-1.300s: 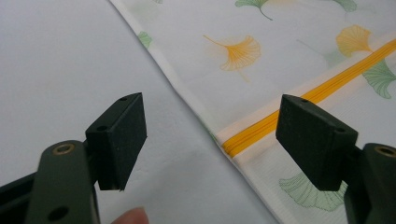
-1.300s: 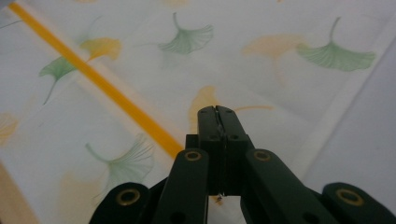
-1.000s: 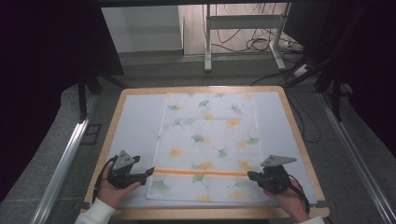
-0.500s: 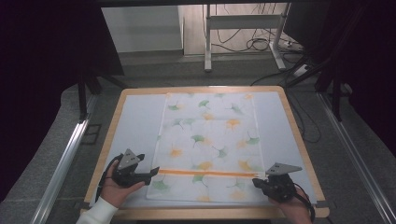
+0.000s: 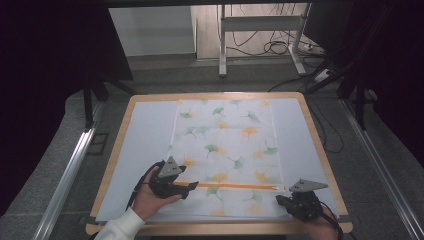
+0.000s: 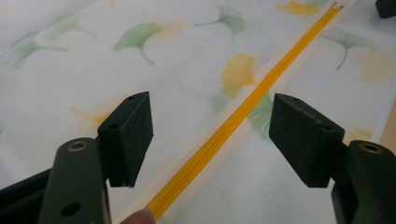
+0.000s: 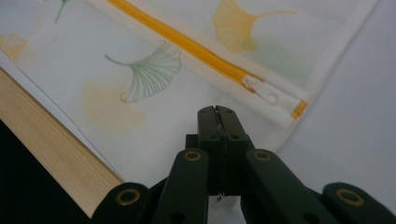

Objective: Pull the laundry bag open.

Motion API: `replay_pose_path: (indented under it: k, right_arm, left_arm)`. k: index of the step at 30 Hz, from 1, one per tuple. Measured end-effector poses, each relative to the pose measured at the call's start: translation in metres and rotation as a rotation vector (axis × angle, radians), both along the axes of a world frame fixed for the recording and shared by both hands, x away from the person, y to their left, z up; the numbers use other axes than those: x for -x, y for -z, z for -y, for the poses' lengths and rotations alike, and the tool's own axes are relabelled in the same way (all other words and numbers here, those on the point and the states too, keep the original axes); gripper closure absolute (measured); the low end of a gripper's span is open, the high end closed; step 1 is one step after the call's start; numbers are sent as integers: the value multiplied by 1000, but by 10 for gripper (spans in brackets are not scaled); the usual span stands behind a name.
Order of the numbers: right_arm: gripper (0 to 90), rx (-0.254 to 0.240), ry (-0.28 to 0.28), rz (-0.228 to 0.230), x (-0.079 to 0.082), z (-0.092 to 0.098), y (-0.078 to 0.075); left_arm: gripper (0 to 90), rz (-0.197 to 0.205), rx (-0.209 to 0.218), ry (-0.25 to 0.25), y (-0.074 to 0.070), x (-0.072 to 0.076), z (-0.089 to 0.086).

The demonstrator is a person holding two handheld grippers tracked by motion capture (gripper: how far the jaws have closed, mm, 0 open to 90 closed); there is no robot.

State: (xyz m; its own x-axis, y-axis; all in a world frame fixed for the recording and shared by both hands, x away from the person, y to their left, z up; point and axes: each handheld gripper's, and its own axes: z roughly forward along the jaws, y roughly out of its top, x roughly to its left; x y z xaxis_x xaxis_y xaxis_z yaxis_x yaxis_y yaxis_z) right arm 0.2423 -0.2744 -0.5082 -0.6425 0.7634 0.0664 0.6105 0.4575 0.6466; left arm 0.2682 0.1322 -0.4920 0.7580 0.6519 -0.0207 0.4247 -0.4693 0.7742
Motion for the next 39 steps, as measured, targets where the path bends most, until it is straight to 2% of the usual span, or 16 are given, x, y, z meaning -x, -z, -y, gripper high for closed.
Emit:
replay_pose_path:
  k: [5,8,12,15,23,29,31,39]
  right_arm:
    - [892,-11,6,-2,2,4,0]
    - [892,1,-4,-7,1,4,2]
    - [892,-15,3,1,2,5,0]
    - [892,-5,3,-9,2,4,1]
    - [892,-7,-1,-8,-1,3,2]
    - [891,12,-9,-15,-2,2,3]
    - [892,15,-4,-17,-3,2,4]
    - [891,20,5,-24,-2,3,4]
  left_arm:
    - [327,-17,0,47,-4,-9,37]
    - [335,-12,-18,89,-7,-14,62]
    - [349,-27,-21,121,-7,-19,85]
    - [363,-28,-29,146,-7,-19,98]
    - [378,-68,-12,167,-5,-26,115]
    - [379,-87,8,186,-3,-33,131]
    - [379,-88,21,194,-3,-34,137]
    - [389,-71,-5,231,-5,-37,160]
